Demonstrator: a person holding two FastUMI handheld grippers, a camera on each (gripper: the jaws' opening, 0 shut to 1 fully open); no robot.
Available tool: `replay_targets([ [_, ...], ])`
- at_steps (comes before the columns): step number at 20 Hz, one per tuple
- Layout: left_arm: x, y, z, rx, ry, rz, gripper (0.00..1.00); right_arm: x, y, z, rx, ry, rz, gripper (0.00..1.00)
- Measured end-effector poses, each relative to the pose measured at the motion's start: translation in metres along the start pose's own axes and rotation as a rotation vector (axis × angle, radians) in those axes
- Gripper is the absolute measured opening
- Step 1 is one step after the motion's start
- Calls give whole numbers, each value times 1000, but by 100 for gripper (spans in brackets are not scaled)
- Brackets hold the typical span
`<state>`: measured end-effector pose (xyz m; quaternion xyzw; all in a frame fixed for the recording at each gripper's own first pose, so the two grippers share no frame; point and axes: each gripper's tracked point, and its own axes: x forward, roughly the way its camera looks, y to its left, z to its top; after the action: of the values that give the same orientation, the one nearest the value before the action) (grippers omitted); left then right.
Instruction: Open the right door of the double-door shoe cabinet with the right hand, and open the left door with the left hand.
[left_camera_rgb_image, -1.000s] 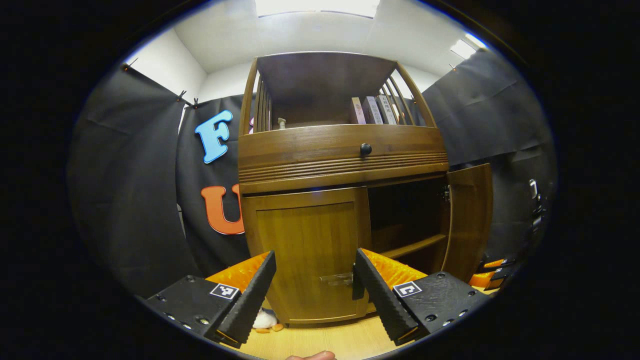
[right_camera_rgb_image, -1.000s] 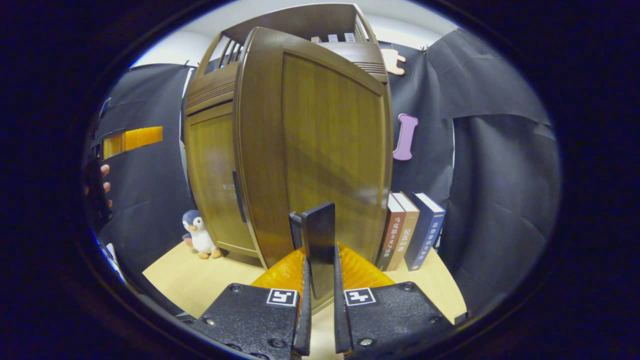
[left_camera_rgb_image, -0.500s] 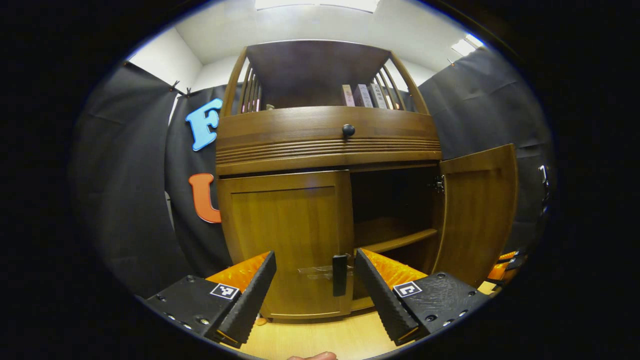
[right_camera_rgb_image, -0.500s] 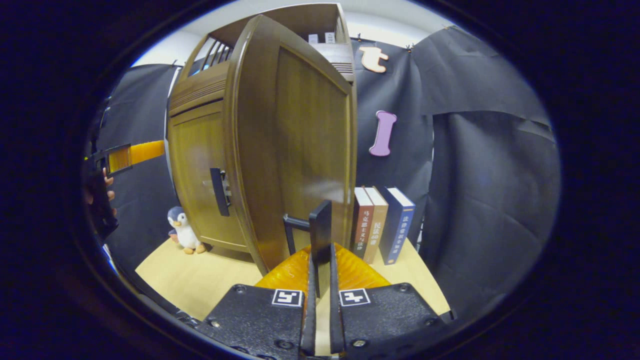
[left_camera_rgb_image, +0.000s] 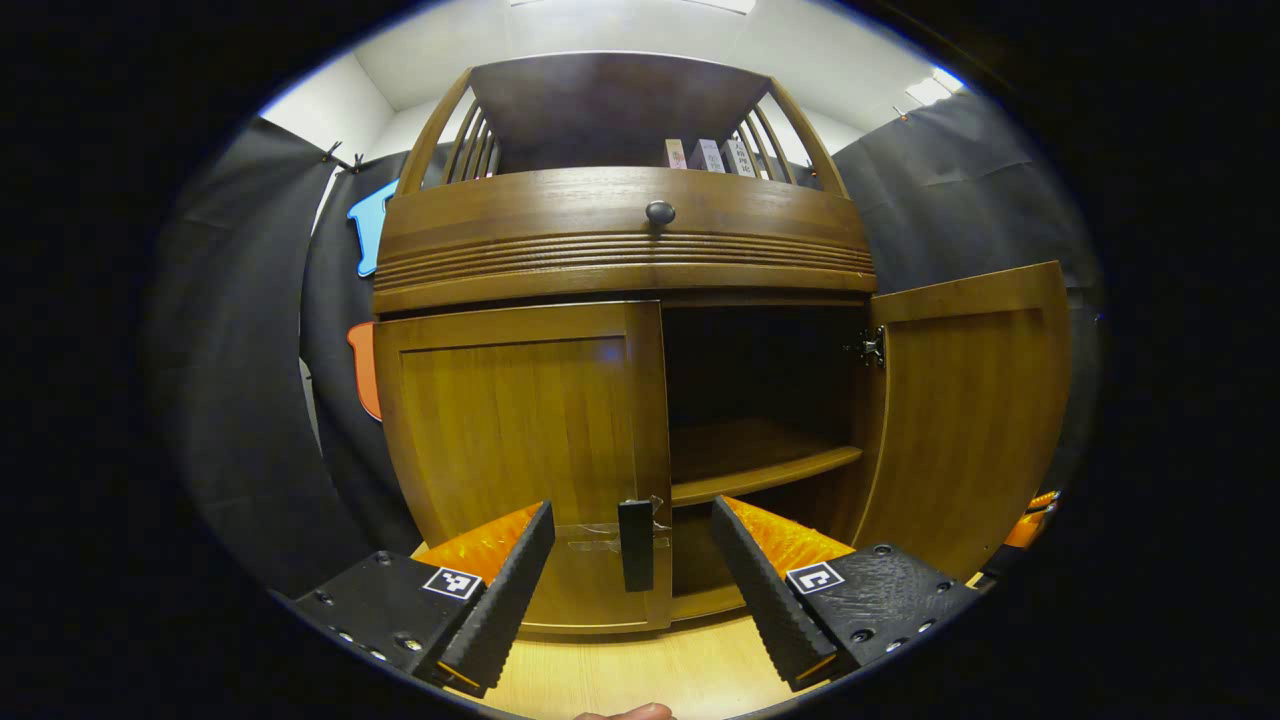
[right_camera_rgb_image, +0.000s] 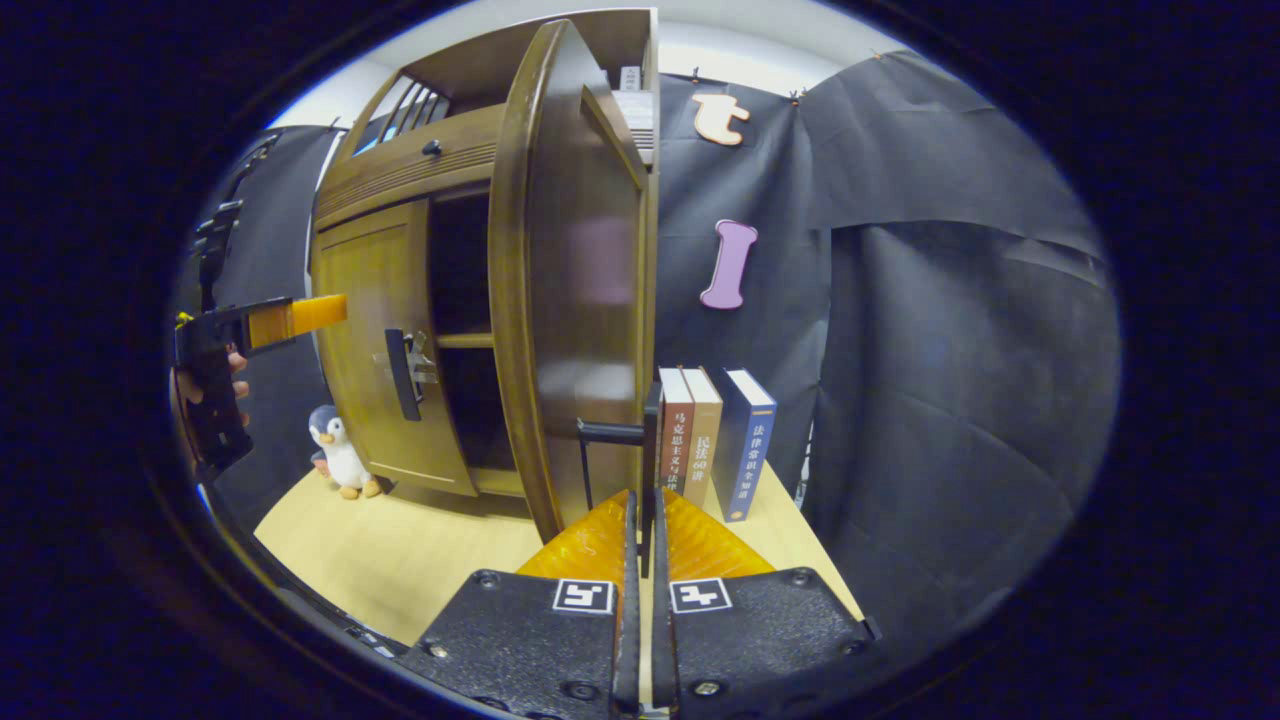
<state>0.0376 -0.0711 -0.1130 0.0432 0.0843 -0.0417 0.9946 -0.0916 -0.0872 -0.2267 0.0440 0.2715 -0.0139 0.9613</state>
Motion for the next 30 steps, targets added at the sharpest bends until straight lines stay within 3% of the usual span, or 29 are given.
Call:
replay_targets([
  [2, 8, -3, 0, -7, 3, -3, 90, -3, -12, 1, 13, -3, -28, 8],
  [3, 12, -4, -3, -7, 7, -1, 94, -5, -18, 1, 22, -7, -41, 8],
  [8, 37, -10, -22, -46, 41, 6, 95, -15, -48, 4, 53, -33, -99, 4],
  [9, 41, -12, -27, -59, 48, 4, 100, -18, -51, 4, 63, -38, -104, 4],
  [10, 46, -13, -31, -69, 52, 6, 95, -22, -54, 6, 69, -47, -105, 4],
  [16, 78, -10, -55, -70, 71, 36, 95, -37, -58, 26, 37, -121, -131, 4],
  [17, 83, -9, -58, -70, 72, 42, 89, -40, -57, 29, 33, -129, -130, 4],
  [20, 99, -3, -73, -68, 89, 69, 93, -44, -48, 42, 26, -155, -105, 4],
  [21, 105, -3, -77, -66, 94, 75, 84, -42, -47, 43, 24, -156, -113, 5],
  [22, 111, -4, -80, -64, 101, 72, 93, -41, -48, 43, 19, -157, -121, 7],
  [23, 114, -6, -85, -61, 108, 65, 91, -41, -48, 43, 17, -158, -127, 7],
  [24, 116, -5, -87, -54, 106, 64, 79, -43, -47, 45, 15, -161, -121, 10],
  [25, 119, -5, -87, -41, 95, 61, 84, -45, -43, 47, 16, -168, -110, 11],
  [28, 125, -6, -95, -18, 93, 51, 83, -46, -34, 52, 28, -189, -91, 19],
  [29, 124, -7, -99, -15, 99, 43, 57, -45, -29, 49, 29, -181, -78, 21],
  [30, 128, -8, -100, -15, 92, 41, 58, -44, -22, 47, 19, -174, -67, 24],
])
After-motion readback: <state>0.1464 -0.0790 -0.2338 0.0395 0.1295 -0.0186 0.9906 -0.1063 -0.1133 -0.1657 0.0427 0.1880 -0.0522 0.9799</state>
